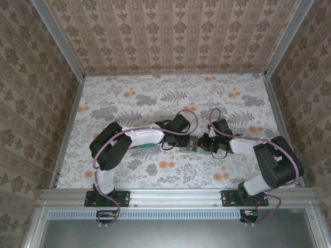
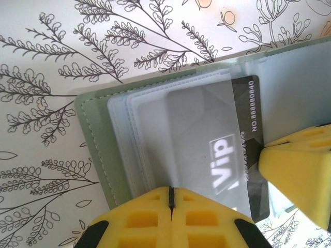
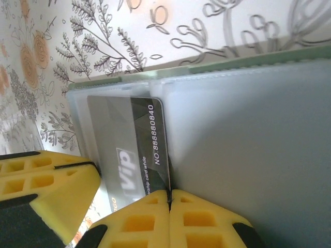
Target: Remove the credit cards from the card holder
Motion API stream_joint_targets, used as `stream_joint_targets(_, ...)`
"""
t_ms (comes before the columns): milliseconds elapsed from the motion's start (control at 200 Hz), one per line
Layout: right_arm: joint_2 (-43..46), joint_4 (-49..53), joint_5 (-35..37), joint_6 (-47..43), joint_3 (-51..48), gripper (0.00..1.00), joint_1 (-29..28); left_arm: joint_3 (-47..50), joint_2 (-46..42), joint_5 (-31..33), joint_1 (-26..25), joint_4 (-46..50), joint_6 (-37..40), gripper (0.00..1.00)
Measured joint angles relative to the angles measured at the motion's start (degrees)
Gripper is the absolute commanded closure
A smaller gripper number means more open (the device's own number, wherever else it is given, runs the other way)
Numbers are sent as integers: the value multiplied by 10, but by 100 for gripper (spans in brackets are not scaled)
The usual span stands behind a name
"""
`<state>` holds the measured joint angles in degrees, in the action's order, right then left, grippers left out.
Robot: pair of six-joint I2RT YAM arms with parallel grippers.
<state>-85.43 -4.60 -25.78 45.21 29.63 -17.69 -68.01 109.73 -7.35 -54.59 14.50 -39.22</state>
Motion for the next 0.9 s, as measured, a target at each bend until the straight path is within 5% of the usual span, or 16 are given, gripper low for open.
stream_joint_targets(335, 57, -6, -15, -1, -46, 100, 45, 1, 1, -6, 3, -8, -2, 100)
stream_joint_targets(895, 312, 135, 1, -30, -60, 100, 78, 1, -3, -14, 2, -8, -2, 99)
